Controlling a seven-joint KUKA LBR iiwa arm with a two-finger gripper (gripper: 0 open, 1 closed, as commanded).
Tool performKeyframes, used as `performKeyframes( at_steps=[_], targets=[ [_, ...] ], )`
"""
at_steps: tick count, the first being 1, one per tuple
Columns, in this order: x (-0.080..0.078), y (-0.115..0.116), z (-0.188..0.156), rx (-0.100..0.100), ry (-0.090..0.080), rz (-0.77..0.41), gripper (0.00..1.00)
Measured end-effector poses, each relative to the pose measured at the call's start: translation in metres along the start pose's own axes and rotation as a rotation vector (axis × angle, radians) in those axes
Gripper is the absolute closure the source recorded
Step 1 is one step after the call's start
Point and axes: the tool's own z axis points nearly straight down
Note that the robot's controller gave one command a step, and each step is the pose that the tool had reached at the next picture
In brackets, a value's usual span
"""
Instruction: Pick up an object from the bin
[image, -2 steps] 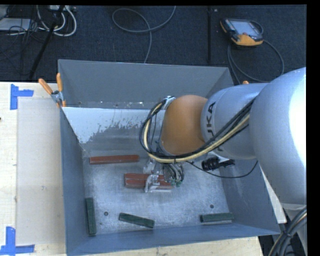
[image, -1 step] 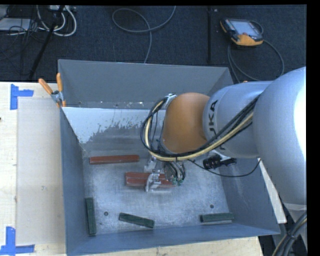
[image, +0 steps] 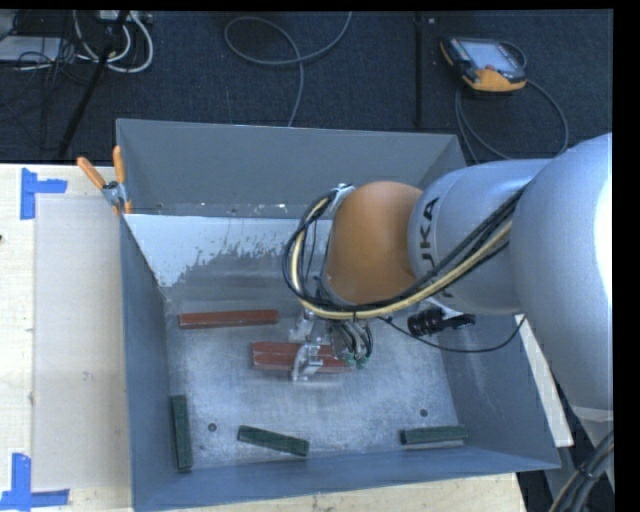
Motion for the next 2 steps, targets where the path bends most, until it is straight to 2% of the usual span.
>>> performKeyframes(
  at_steps=[2],
  targets=[
    [0.0008,-0.0001,-0.0145,0.001,0.003,0.0,1.0]
  ],
)
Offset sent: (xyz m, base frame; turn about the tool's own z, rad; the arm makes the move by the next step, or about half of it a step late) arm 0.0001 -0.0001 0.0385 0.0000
